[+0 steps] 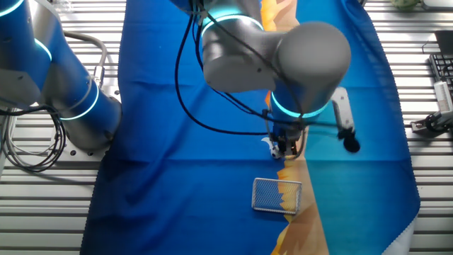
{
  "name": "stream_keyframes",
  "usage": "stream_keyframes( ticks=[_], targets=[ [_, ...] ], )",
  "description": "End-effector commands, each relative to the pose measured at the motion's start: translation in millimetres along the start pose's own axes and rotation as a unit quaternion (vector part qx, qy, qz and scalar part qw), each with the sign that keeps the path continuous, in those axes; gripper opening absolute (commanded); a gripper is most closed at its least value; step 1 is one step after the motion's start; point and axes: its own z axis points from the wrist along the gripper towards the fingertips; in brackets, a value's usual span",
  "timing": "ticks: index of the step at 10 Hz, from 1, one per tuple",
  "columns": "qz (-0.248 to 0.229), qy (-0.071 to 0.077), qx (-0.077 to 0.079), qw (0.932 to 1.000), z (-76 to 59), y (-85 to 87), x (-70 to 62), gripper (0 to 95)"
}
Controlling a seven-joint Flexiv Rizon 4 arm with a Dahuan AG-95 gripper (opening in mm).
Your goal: Push the soccer ball into the goal
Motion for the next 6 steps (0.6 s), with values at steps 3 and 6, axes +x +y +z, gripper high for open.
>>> stream_keyframes(
  ticks=[3,6],
  targets=[
    [0.025,-0.004,-0.021,0.9995,1.8,-0.8,-1.1,0.0],
    [0.026,-0.006,-0.016,0.9995,1.4,1.0,-1.3,0.0]
  ],
)
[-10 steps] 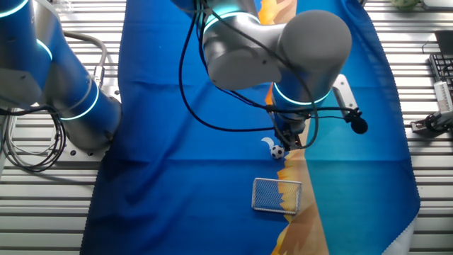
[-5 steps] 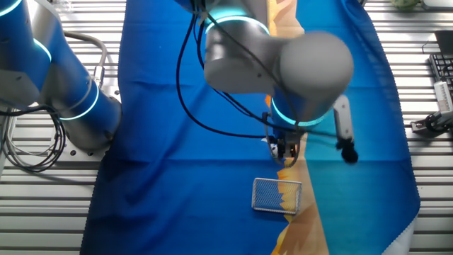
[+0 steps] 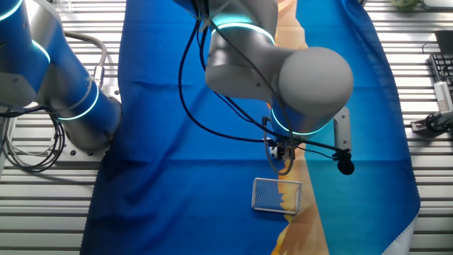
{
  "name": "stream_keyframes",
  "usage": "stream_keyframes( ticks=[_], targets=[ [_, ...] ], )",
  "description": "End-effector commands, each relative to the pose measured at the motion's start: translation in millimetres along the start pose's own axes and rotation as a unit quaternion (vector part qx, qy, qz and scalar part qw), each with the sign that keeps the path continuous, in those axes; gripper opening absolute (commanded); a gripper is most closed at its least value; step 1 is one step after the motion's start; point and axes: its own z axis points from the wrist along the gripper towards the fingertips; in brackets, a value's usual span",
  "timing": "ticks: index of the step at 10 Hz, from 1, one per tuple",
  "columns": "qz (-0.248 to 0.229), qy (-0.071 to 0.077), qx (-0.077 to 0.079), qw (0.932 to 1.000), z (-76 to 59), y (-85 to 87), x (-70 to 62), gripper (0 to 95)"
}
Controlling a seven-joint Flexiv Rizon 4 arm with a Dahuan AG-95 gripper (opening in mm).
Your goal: Push the soccer ball into the goal
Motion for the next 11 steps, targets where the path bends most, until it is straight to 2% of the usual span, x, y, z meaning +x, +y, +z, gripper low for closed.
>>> stream_keyframes(
  ticks=[1,4,6,11],
  targets=[
    [-0.001,-0.002,0.001,1.0000,-1.8,0.5,2.4,0.0],
    [0.001,-0.005,0.004,1.0000,1.5,10.4,5.6,0.0],
    [-0.002,-0.004,0.009,0.9999,1.3,10.6,5.5,0.0],
    [-0.001,-0.006,0.007,1.0000,5.7,10.3,6.3,0.0]
  ],
)
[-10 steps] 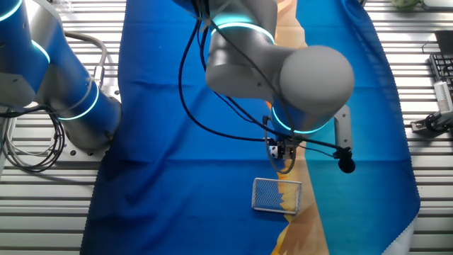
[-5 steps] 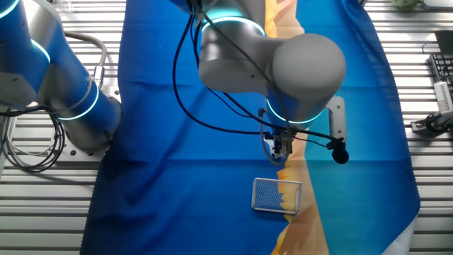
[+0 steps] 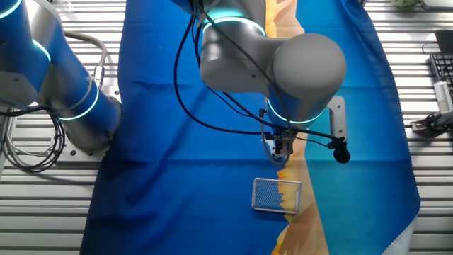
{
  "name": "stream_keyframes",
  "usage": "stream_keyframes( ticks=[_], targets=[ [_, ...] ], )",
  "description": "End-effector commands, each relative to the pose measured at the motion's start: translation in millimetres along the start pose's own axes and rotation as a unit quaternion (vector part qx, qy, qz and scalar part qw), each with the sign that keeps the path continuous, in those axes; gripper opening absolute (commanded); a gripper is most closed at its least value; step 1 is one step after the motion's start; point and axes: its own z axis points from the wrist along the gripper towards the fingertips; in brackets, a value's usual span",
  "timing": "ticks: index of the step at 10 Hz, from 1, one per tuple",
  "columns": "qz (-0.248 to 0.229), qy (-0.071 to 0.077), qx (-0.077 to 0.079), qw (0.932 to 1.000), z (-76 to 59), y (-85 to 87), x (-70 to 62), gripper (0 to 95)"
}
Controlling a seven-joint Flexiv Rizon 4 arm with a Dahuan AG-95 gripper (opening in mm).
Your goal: Push the soccer ball into the goal
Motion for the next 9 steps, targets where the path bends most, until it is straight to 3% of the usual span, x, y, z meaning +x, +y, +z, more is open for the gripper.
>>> stream_keyframes(
  ticks=[1,9],
  targets=[
    [-0.001,-0.002,0.000,1.0000,4.1,-0.4,-0.6,0.0],
    [-0.001,-0.002,0.004,1.0000,14.0,0.5,2.5,0.0]
  ],
)
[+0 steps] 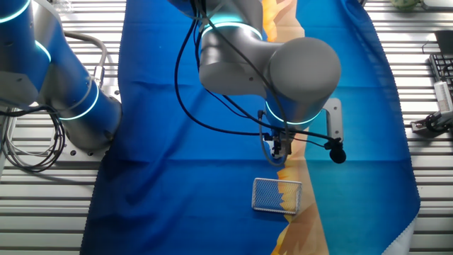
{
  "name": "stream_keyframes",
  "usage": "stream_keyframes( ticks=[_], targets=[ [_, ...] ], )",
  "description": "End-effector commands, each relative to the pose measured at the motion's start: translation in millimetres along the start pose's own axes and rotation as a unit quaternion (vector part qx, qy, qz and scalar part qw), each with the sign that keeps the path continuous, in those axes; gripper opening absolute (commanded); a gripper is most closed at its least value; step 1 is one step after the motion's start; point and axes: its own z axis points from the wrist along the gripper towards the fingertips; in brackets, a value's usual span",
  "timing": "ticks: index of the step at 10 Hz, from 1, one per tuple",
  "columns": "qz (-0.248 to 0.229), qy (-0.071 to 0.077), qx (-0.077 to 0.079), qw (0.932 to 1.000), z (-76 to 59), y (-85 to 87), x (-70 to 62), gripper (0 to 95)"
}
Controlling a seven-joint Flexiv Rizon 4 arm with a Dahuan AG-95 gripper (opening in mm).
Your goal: Push the soccer ball into the goal
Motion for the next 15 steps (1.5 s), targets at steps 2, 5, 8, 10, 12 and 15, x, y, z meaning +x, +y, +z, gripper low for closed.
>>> stream_keyframes(
  ticks=[2,5,8,10,12,15],
  targets=[
    [-0.001,0.002,0.002,1.0000,-0.2,-0.2,1.7,0.0],
    [-0.001,0.003,0.002,1.0000,-1.2,-0.5,1.9,0.0],
    [-0.001,0.002,0.002,1.0000,-1.9,-0.9,2.1,0.0],
    [-0.002,0.003,0.001,1.0000,-2.5,-1.5,2.4,0.0],
    [-0.006,0.004,-0.002,1.0000,-3.8,-4.8,3.9,0.0],
    [-0.113,0.014,0.136,0.9842,-3.2,-16.2,9.6,0.0]
  ],
)
